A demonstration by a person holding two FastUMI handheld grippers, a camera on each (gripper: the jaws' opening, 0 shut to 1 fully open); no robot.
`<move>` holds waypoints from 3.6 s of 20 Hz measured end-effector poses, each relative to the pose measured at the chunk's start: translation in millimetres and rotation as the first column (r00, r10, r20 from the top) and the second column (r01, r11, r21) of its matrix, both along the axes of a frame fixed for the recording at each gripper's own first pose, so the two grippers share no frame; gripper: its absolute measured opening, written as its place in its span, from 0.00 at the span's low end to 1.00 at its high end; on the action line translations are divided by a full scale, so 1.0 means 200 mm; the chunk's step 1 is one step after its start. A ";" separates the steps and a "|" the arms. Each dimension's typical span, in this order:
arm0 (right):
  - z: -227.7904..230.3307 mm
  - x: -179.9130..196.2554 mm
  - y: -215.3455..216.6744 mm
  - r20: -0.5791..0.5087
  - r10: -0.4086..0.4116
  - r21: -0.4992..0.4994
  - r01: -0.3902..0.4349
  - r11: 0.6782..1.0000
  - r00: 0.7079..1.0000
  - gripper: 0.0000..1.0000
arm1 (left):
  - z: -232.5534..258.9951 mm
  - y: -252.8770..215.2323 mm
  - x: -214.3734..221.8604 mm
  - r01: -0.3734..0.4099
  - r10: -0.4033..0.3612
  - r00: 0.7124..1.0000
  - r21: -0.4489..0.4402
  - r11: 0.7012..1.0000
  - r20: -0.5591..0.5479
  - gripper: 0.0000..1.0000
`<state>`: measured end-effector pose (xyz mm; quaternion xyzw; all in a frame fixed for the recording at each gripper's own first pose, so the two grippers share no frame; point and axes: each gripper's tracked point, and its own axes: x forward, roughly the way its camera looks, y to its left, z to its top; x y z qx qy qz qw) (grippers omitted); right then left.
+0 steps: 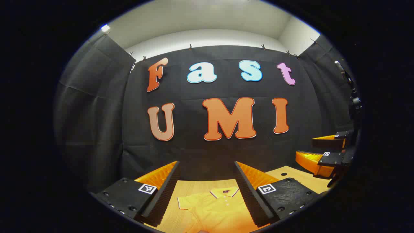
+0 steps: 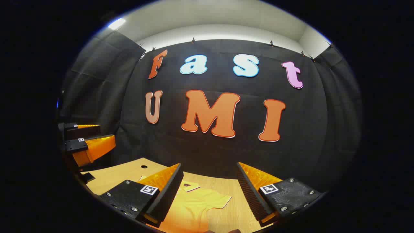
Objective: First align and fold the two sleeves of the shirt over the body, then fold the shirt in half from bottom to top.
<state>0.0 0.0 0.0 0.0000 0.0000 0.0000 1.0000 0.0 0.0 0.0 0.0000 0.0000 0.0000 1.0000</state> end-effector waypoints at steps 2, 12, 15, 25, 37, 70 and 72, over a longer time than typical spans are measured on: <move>-0.02 0.01 -0.02 -0.010 0.004 0.007 -0.004 1.000 1.000 0.99 | -0.01 -0.03 0.01 -0.002 0.002 1.000 0.000 1.000 0.000 0.97; -0.11 0.09 -0.05 -0.051 0.007 0.035 -0.005 0.999 0.999 0.99 | -0.04 -0.10 0.07 -0.005 0.005 1.000 -0.007 1.000 0.004 0.97; -0.15 0.11 -0.04 -0.070 0.008 0.048 -0.005 0.999 0.998 0.99 | -0.04 -0.09 0.10 -0.009 0.009 1.000 -0.007 1.000 0.007 0.97; -0.57 0.39 -0.25 -0.304 -0.060 0.080 0.088 0.993 0.951 0.99 | -0.01 -0.03 0.09 -0.056 0.055 0.998 0.034 0.998 0.035 0.97; -1.25 0.80 -0.35 -0.694 -0.010 0.105 0.116 0.988 0.719 0.99 | -0.08 0.16 0.07 -0.216 0.219 0.976 0.093 0.972 -0.021 0.98; -1.79 1.15 -0.21 -0.922 0.237 0.301 0.180 0.936 0.307 0.08 | -0.49 0.17 0.21 -0.283 0.323 0.910 0.180 0.942 -0.261 0.99; -1.71 1.17 -0.15 -0.906 0.260 0.319 0.137 0.938 0.333 0.08 | -0.52 0.22 0.19 -0.302 0.337 0.900 0.161 0.940 -0.277 0.99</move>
